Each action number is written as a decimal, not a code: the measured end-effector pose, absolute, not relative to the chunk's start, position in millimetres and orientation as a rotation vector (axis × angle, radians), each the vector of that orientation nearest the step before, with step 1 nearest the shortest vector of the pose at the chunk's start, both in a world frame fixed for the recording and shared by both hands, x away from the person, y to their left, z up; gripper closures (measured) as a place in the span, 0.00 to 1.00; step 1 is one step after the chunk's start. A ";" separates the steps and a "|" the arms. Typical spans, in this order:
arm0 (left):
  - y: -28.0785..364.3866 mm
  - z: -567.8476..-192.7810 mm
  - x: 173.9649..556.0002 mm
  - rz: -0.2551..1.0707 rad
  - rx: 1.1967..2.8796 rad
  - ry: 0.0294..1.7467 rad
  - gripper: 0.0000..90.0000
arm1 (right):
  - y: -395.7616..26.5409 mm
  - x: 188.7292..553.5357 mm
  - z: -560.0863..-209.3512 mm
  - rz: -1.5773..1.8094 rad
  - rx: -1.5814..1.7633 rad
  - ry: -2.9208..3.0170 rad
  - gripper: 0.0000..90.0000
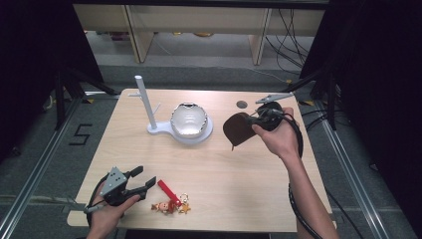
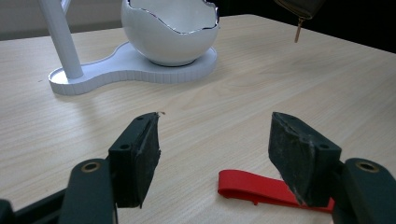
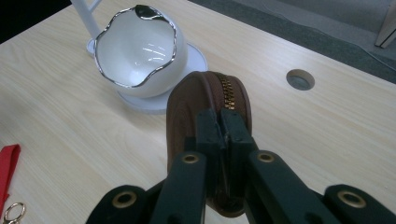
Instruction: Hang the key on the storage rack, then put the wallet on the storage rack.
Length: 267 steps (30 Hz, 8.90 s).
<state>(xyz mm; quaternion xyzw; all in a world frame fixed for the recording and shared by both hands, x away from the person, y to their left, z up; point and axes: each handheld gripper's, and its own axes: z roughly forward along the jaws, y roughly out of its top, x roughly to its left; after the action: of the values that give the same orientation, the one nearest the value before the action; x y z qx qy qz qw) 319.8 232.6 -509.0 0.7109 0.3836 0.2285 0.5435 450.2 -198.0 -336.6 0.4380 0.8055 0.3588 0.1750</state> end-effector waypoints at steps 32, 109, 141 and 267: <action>235.4 -511.1 318.5 0.539 1.662 0.919 0.37 | -154.7 472.8 -320.7 1.085 1.164 2.286 0.98; 236.3 -510.6 316.6 0.546 1.659 0.928 0.37 | -89.7 511.1 -319.0 1.134 1.109 2.318 0.98; 237.4 -510.9 316.3 0.542 1.652 0.930 0.37 | -64.5 526.8 -345.9 1.136 1.105 2.318 0.98; 169.7 -469.6 331.0 0.142 2.409 0.320 0.57 | -216.1 429.0 -467.0 0.979 1.482 2.416 0.66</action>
<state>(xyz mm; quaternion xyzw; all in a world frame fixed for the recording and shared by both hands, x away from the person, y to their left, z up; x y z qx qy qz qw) 331.0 169.7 -469.6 0.9283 0.1233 0.0546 0.3464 429.0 -216.1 -467.0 0.4929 0.8037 0.3256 0.0713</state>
